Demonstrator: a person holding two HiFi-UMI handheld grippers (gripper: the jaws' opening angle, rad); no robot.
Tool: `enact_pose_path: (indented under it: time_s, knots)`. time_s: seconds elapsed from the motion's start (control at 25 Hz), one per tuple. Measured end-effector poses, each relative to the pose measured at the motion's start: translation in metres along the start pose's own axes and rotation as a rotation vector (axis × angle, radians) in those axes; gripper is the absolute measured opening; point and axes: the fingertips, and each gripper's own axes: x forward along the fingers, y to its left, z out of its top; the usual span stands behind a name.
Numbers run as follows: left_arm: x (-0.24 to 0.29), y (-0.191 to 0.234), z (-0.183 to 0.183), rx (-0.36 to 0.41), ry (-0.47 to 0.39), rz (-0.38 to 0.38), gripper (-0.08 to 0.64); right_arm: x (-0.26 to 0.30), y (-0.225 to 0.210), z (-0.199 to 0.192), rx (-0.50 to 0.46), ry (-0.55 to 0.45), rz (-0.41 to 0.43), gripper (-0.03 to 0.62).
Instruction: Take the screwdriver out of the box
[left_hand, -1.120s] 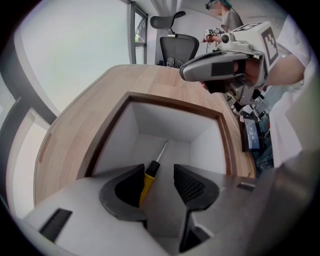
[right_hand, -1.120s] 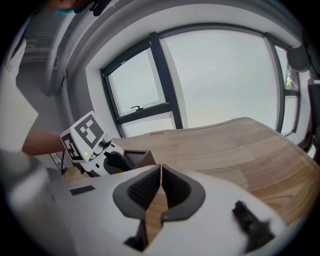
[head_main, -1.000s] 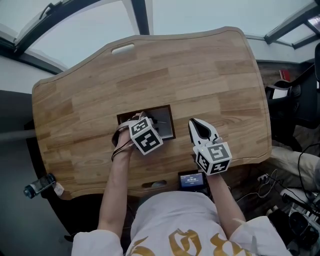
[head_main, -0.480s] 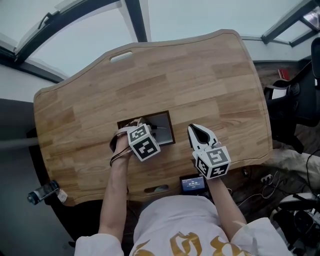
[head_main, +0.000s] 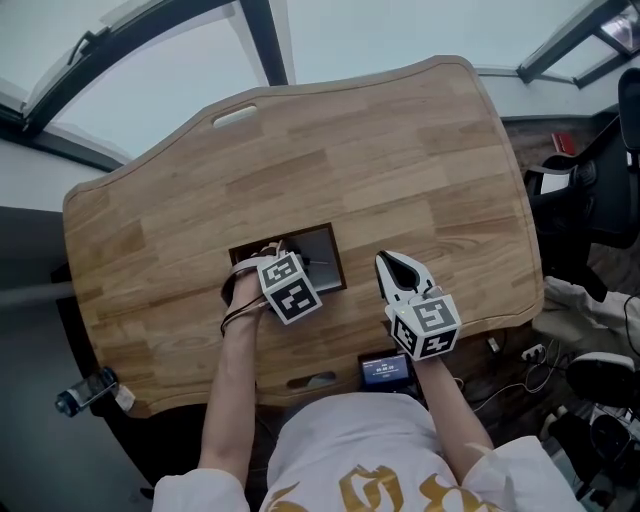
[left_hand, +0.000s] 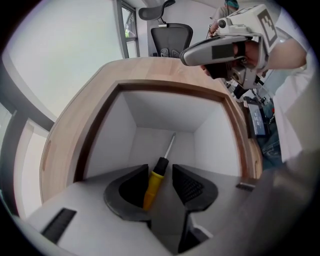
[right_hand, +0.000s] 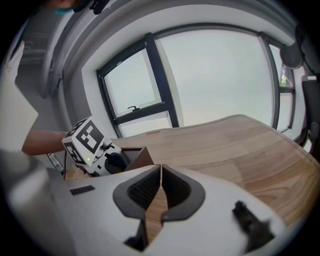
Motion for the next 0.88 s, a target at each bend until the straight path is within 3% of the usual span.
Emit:
enact_pose_path:
  time_s: [0.88]
  knots:
    - [0.0016, 0.0002, -0.0004, -0.065, -0.014, -0.058, 0.09, 0.0069, 0.0034, -0.0014, -0.002, 0.016, 0.012, 0.032]
